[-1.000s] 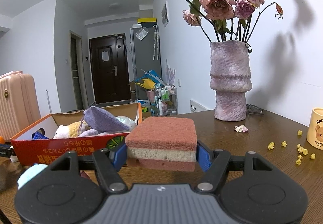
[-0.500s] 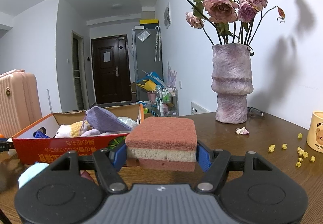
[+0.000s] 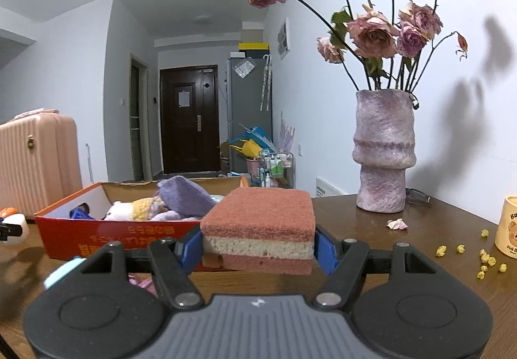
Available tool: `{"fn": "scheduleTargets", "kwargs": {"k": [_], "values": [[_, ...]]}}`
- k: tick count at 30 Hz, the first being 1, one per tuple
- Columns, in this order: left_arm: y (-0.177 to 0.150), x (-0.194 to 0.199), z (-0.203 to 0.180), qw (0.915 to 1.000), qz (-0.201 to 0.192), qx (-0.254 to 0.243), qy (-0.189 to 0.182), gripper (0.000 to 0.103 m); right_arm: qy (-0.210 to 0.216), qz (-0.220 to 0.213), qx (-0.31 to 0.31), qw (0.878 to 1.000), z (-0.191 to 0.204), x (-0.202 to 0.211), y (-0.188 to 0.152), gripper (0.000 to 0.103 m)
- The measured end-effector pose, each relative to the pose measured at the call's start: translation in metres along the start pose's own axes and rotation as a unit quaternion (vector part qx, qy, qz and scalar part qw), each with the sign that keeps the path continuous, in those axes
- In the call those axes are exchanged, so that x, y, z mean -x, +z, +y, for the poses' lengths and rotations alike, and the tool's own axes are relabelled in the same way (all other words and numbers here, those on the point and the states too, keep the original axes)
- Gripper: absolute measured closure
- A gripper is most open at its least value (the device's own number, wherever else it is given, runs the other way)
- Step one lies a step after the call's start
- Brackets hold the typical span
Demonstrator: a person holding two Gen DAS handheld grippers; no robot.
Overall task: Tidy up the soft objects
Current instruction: 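Lift the white puck and sponge and carry both over the box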
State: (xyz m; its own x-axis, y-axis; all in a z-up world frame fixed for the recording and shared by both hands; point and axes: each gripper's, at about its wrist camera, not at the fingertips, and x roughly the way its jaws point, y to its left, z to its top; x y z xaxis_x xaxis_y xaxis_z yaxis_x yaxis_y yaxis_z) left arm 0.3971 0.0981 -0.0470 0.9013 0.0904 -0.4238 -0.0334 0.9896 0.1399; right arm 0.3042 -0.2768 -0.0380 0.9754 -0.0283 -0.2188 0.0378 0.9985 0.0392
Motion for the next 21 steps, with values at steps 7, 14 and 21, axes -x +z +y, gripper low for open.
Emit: {"fn": "scheduleTargets", "kwargs": {"k": [7, 14, 21], "values": [[-0.008, 0.029, -0.007, 0.9998, -0.005, 0.019, 0.010, 0.049, 0.023, -0.005, 0.007, 1.000, 0.017, 0.016, -0.003, 0.034], [-0.015, 0.056, -0.018, 0.9993, -0.010, 0.034, 0.011, 0.049, 0.044, -0.009, 0.011, 0.999, 0.034, 0.033, -0.006, 0.034], [-0.020, 0.084, -0.035, 0.9986, -0.018, 0.048, 0.010, 0.049, 0.063, -0.015, 0.014, 0.998, 0.049, 0.047, -0.009, 0.034]]}}
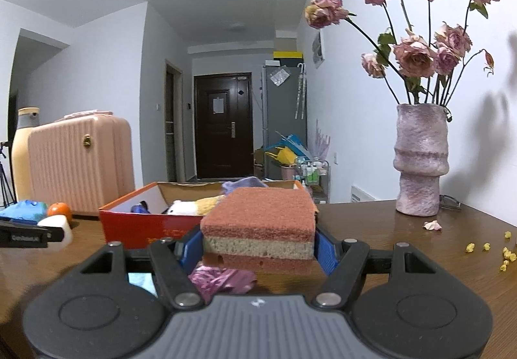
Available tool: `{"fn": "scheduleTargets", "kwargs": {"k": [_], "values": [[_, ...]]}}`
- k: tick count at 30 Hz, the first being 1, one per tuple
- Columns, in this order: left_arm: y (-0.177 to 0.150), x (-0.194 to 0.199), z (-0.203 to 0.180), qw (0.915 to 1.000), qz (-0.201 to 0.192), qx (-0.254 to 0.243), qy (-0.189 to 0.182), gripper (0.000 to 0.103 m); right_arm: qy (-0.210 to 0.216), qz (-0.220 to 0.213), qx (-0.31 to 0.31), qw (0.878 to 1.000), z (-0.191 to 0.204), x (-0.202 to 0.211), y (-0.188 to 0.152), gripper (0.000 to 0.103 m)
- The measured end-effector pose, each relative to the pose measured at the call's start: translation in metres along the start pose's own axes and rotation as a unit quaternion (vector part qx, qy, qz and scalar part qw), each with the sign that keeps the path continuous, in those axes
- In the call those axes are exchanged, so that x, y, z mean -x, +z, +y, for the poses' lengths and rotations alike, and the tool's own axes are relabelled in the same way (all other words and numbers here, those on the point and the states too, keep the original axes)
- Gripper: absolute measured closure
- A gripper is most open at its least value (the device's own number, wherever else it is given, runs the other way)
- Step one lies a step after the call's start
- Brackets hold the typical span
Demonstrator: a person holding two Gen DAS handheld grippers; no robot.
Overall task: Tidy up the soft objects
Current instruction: 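Lift the white puck and sponge and carry both over the box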
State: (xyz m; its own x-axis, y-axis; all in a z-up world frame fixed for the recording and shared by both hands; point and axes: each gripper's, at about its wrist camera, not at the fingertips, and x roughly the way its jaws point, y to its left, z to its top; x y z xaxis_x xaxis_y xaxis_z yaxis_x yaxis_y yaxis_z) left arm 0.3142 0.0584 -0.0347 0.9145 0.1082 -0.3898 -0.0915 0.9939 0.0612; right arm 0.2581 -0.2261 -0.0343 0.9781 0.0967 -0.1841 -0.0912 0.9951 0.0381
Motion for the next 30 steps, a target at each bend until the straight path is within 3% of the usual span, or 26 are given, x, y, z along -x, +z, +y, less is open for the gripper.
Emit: {"fn": "scheduleTargets", "kwargs": {"k": [11, 30], "values": [[-0.005, 0.027, -0.037, 0.9999, -0.009, 0.007, -0.012, 0.049, 0.025, -0.007, 0.008, 1.000, 0.020, 0.012, -0.001, 0.034], [0.005, 0.038, -0.078, 0.9989, -0.024, 0.035, -0.019, 0.049, 0.044, -0.025, 0.007, 0.999, 0.021, 0.007, 0.002, 0.034]]}}
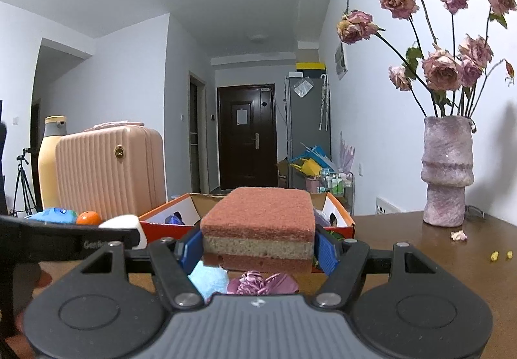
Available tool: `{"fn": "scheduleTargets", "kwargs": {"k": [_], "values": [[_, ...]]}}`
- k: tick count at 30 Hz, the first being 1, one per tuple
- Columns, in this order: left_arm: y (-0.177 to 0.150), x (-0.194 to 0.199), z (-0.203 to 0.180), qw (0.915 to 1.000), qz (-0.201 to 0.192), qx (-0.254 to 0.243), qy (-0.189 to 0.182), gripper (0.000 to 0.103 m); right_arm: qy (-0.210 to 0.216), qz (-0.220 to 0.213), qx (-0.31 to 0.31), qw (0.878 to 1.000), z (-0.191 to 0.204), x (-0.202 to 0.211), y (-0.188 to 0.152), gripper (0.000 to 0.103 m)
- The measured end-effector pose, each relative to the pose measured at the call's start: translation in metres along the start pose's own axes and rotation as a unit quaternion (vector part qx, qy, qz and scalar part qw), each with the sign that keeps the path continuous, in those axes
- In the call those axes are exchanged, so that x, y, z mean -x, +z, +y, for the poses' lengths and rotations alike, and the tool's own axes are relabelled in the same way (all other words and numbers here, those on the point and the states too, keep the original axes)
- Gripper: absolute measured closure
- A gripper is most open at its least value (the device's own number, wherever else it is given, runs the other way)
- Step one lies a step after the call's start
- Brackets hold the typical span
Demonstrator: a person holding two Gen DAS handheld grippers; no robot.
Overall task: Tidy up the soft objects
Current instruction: 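Lift the white puck and sponge and carry both over the box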
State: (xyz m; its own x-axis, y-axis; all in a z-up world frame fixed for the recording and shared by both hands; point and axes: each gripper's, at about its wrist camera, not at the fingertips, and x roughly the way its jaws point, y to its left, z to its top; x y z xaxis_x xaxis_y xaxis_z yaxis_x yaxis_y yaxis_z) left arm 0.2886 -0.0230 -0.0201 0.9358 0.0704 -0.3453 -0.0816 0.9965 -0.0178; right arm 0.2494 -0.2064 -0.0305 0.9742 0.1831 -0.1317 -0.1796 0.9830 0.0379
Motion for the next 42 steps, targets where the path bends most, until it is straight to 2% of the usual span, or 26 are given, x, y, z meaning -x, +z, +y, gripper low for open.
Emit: {"fn": "scheduleTargets", "kwargs": {"k": [11, 42], "values": [[0.018, -0.019, -0.001, 0.9994, -0.014, 0.030, 0.010, 0.049, 0.009, -0.008, 0.009, 1.000, 0.000, -0.027, 0.004, 0.034], [0.053, -0.115, -0.021, 0.9991, -0.040, 0.014, 0.008, 0.049, 0.026, -0.025, 0.042, 0.998, -0.021, -0.131, 0.019, 0.034]]}}
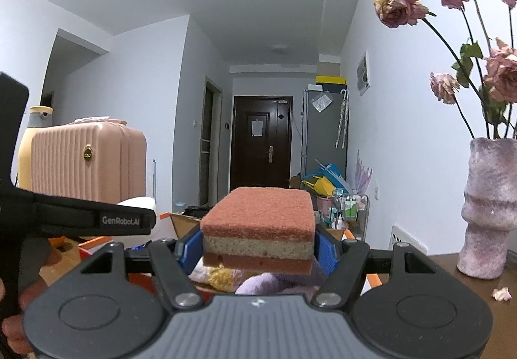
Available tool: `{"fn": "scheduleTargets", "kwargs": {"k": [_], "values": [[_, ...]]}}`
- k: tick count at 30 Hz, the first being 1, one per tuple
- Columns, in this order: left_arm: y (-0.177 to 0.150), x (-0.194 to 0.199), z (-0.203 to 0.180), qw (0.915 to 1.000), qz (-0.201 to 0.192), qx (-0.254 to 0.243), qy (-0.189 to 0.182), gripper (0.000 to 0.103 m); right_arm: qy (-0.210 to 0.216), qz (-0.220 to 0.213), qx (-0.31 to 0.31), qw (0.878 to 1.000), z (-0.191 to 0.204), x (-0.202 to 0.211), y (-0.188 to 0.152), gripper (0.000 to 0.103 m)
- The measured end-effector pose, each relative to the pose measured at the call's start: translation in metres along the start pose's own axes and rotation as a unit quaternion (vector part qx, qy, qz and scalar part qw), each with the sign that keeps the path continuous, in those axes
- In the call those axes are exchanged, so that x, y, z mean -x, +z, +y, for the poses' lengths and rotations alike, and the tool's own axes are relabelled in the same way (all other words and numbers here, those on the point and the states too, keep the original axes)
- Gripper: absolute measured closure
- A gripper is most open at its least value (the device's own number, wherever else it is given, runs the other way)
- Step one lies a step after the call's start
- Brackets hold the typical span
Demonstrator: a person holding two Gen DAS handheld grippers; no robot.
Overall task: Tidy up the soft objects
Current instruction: 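Lift the white puck and sponge and carry both over the box, then open the left gripper to drop the white puck into the box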
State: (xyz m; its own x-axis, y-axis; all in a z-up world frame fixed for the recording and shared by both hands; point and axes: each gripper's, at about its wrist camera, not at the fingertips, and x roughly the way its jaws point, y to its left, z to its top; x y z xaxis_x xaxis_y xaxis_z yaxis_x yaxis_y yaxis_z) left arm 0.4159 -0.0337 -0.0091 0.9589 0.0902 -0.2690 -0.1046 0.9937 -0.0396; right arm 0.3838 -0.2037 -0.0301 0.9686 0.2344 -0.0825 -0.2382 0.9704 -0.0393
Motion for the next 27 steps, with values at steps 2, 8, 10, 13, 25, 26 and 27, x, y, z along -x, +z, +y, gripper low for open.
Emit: {"fn": "scheduleTargets", "kwargs": {"k": [2, 8, 10, 13, 25, 26, 27], "values": [[0.002, -0.006, -0.001, 1.0000, -0.002, -0.003, -0.003, 0.049, 0.001, -0.002, 0.004, 1.000, -0.001, -0.007, 0.001, 0.034], [0.006, -0.022, -0.006, 0.9999, -0.007, -0.012, -0.006, 0.049, 0.003, -0.004, 0.015, 1.000, -0.007, -0.028, 0.004, 0.034], [0.008, -0.029, -0.007, 0.9999, -0.009, -0.013, -0.006, 0.049, 0.003, -0.004, 0.016, 1.000, -0.010, -0.036, 0.004, 0.034], [0.011, -0.039, -0.007, 0.9999, -0.009, -0.012, -0.006, 0.049, 0.002, -0.002, 0.023, 1.000, -0.011, -0.046, 0.005, 0.034], [0.010, -0.055, -0.007, 0.9999, -0.008, -0.009, 0.003, 0.000, -0.015, 0.017, 0.017, 1.000, -0.013, -0.059, -0.006, 0.007], [0.011, -0.053, -0.006, 0.9998, -0.017, -0.004, 0.011, 0.000, -0.015, 0.016, 0.012, 1.000, -0.014, -0.057, -0.006, 0.007], [0.011, -0.051, -0.006, 0.9995, -0.024, -0.002, 0.018, 0.000, -0.015, 0.017, 0.009, 1.000, -0.015, -0.056, -0.006, 0.007]]}}
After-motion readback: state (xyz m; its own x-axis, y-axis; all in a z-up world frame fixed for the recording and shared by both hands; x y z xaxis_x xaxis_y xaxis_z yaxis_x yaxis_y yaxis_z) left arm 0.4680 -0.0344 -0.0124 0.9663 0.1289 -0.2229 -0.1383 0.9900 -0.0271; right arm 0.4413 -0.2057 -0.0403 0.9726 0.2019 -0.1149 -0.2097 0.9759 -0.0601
